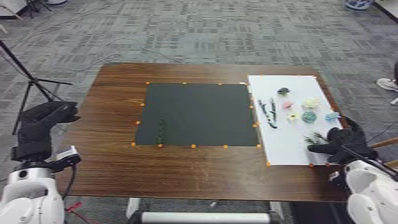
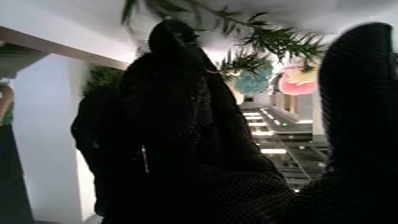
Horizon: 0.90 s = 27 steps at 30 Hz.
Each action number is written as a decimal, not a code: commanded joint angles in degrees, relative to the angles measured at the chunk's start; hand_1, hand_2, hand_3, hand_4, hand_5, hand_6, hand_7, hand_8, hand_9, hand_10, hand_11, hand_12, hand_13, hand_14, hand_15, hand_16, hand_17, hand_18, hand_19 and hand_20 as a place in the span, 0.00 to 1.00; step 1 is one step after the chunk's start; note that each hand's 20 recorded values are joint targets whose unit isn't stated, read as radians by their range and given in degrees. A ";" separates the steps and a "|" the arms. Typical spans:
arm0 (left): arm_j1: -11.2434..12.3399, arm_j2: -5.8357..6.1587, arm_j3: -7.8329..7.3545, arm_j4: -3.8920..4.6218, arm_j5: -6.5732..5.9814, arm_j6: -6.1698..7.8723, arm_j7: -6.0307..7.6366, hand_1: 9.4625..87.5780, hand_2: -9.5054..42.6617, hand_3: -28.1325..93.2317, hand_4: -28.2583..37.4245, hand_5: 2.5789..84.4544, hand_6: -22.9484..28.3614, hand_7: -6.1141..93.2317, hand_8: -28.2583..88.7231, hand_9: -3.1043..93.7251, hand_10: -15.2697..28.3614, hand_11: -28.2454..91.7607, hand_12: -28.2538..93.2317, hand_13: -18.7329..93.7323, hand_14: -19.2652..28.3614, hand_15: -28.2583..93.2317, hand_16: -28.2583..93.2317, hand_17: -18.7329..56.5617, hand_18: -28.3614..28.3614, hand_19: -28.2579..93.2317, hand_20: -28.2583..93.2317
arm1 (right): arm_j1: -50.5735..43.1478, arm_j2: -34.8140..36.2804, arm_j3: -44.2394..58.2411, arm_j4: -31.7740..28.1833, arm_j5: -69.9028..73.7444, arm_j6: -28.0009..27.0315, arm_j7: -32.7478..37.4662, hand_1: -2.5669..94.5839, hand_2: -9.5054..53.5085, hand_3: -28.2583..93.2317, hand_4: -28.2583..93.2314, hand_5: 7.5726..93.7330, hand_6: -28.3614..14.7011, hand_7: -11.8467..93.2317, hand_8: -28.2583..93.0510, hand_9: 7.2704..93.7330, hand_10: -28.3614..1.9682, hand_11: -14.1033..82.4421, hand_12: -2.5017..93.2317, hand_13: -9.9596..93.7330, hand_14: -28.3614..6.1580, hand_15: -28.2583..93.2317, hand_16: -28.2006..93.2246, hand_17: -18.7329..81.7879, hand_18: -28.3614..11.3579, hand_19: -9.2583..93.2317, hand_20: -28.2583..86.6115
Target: Arrange flowers
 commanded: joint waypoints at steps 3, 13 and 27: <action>-1.47 0.13 0.26 -0.18 0.01 -0.26 -0.03 0.40 0.07 0.74 0.22 0.70 0.50 0.34 0.26 0.67 0.64 0.48 0.39 0.63 0.76 0.67 0.24 0.35 0.76 0.62 0.59 | -0.12 2.41 -3.83 1.07 -0.45 6.58 0.64 0.58 0.00 0.69 0.07 0.70 0.62 0.40 0.41 0.89 0.57 0.60 0.37 0.99 0.73 0.68 0.52 0.84 0.39 1.00 0.70; -0.46 0.80 -0.92 -0.94 -0.24 -0.36 -0.48 0.40 0.08 0.75 0.22 0.71 0.50 0.33 0.25 0.67 0.64 0.48 0.39 0.63 0.77 0.67 0.24 0.35 0.76 0.61 0.59 | 4.59 3.85 -3.67 -3.95 6.37 7.58 1.88 0.61 0.02 0.72 0.08 0.82 0.63 0.36 0.42 0.99 0.61 0.52 0.33 1.00 0.74 0.72 0.48 0.88 0.40 1.00 0.71; 2.57 1.26 -3.89 -0.94 -0.68 -1.23 -1.62 0.37 0.10 0.76 0.22 0.71 0.50 0.34 0.17 0.66 0.65 0.48 0.38 0.62 0.78 0.64 0.24 0.37 0.75 0.55 0.54 | 28.73 -6.96 -23.40 -4.09 35.80 -2.56 6.54 0.63 0.00 0.72 0.09 0.85 0.59 0.33 0.40 1.00 0.55 0.43 0.24 1.00 0.75 0.73 0.47 0.89 0.42 1.00 0.71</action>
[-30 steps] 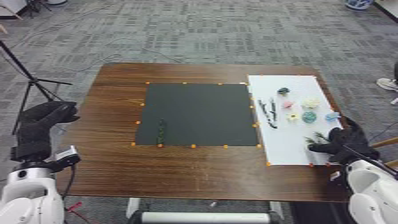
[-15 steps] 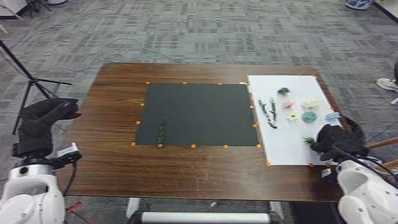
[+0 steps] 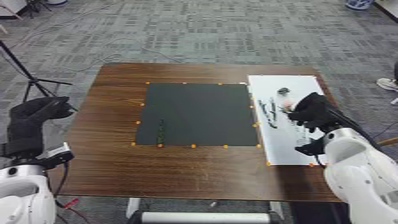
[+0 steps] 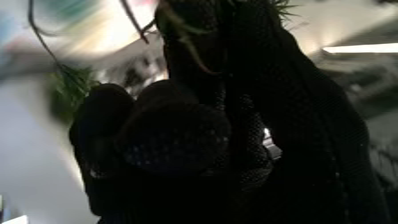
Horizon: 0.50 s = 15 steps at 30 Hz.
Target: Arrange flowers
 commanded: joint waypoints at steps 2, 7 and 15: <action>0.74 0.23 0.12 0.04 0.37 -1.20 -0.94 0.37 0.10 0.76 0.22 0.71 0.50 0.34 0.17 0.66 0.65 0.48 0.38 0.62 0.78 0.64 0.24 0.37 0.74 0.55 0.54 | 16.99 -9.54 -15.77 2.75 10.78 -6.27 0.61 0.63 0.00 0.71 0.09 0.85 0.59 0.33 0.39 1.00 0.54 0.41 0.22 1.00 0.75 0.73 0.47 0.89 0.42 1.00 0.71; 0.24 -0.15 0.49 -0.11 1.60 -2.33 -1.49 0.37 0.11 0.76 0.21 0.70 0.49 0.34 0.17 0.66 0.65 0.48 0.38 0.62 0.78 0.64 0.24 0.36 0.75 0.54 0.53 | 20.14 -13.55 -21.84 7.07 11.47 -6.38 2.45 0.63 0.01 0.71 0.09 0.85 0.58 0.33 0.37 1.00 0.55 0.34 0.19 1.00 0.75 0.73 0.46 0.89 0.43 1.00 0.71; 0.65 -0.81 0.00 -0.73 2.02 -5.12 -2.71 0.36 0.12 0.76 0.20 0.70 0.49 0.35 0.17 0.66 0.65 0.48 0.38 0.62 0.78 0.63 0.24 0.36 0.75 0.53 0.53 | 21.90 -17.50 -27.23 13.38 9.12 -5.76 4.32 0.65 0.07 0.65 0.12 0.83 0.57 0.33 0.35 0.98 0.54 0.29 0.16 1.00 0.75 0.73 0.46 0.90 0.44 1.00 0.70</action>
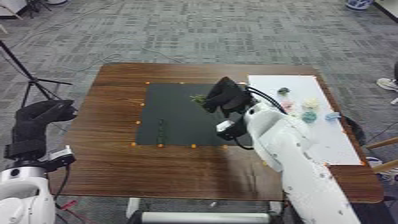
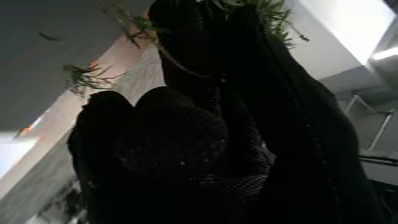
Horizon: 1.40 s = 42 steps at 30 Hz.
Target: Arrange flowers
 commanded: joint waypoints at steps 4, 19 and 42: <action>1.16 -0.98 -0.73 -1.30 0.99 -3.48 -1.61 0.36 0.13 0.76 0.20 0.71 0.49 0.35 0.17 0.66 0.65 0.49 0.38 0.62 0.78 0.63 0.24 0.36 0.75 0.53 0.53 | 1.96 -7.01 -4.97 7.21 -3.56 0.44 3.17 0.65 0.09 0.64 0.12 0.82 0.58 0.33 0.34 0.98 0.54 0.29 0.15 1.00 0.76 0.73 0.45 0.90 0.45 1.00 0.69; -0.51 -0.46 1.13 -0.66 0.35 -5.71 -2.46 0.34 0.20 0.77 0.18 0.71 0.49 0.34 0.17 0.67 0.65 0.49 0.38 0.62 0.78 0.63 0.24 0.35 0.75 0.53 0.53 | 3.51 -12.76 -5.36 13.67 -6.59 1.97 6.31 0.63 0.16 0.59 0.15 0.76 0.55 0.30 0.31 0.89 0.53 0.27 0.11 1.00 0.74 0.71 0.45 0.90 0.46 1.00 0.63; -1.69 -0.28 1.71 -0.09 0.43 -8.17 -3.17 0.34 0.18 0.77 0.18 0.70 0.50 0.34 0.17 0.66 0.65 0.49 0.38 0.62 0.78 0.63 0.24 0.35 0.76 0.53 0.53 | 0.99 -8.90 -5.15 9.11 -2.27 11.06 0.75 0.38 0.26 0.67 0.16 0.59 0.44 0.22 0.19 0.72 0.36 0.24 0.12 1.00 0.66 0.62 0.48 0.86 0.42 1.00 0.55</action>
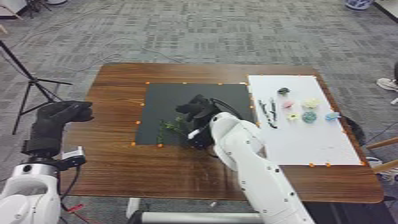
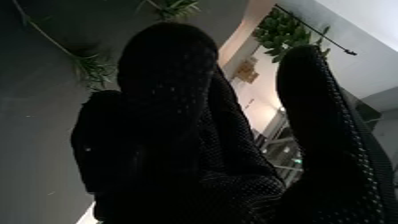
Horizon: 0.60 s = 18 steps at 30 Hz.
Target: Arrange flowers
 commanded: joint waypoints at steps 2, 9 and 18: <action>-0.29 -0.32 0.22 0.25 -0.18 -1.17 -0.57 0.34 0.18 0.77 0.18 0.70 0.50 0.34 0.17 0.66 0.65 0.49 0.38 0.62 0.78 0.63 0.24 0.35 0.76 0.53 0.53 | -2.54 5.34 -1.34 -6.47 1.80 10.36 -8.18 0.37 0.27 0.68 0.15 0.59 0.47 0.23 0.19 0.71 0.36 0.24 0.13 1.00 0.65 0.61 0.50 0.85 0.39 1.00 0.58; -0.73 -0.27 0.54 0.37 -0.23 -1.14 -0.47 0.34 0.18 0.77 0.18 0.70 0.50 0.34 0.17 0.66 0.65 0.49 0.38 0.62 0.78 0.63 0.24 0.35 0.76 0.53 0.52 | -5.90 7.39 -3.40 -8.41 -5.41 2.85 -16.04 0.34 0.31 0.68 0.15 0.58 0.46 0.22 0.19 0.72 0.38 0.24 0.13 1.00 0.65 0.65 0.51 0.84 0.33 1.00 0.65; -1.05 -0.43 1.11 0.17 -0.05 -0.65 -0.14 0.34 0.18 0.78 0.18 0.70 0.50 0.34 0.17 0.66 0.66 0.49 0.38 0.62 0.79 0.65 0.24 0.33 0.76 0.51 0.51 | -6.59 6.35 -2.17 -6.24 -15.65 -11.93 -29.17 0.30 0.34 0.69 0.14 0.52 0.46 0.32 0.21 0.64 0.39 0.23 0.14 1.00 0.65 0.66 0.51 0.83 0.32 1.00 0.70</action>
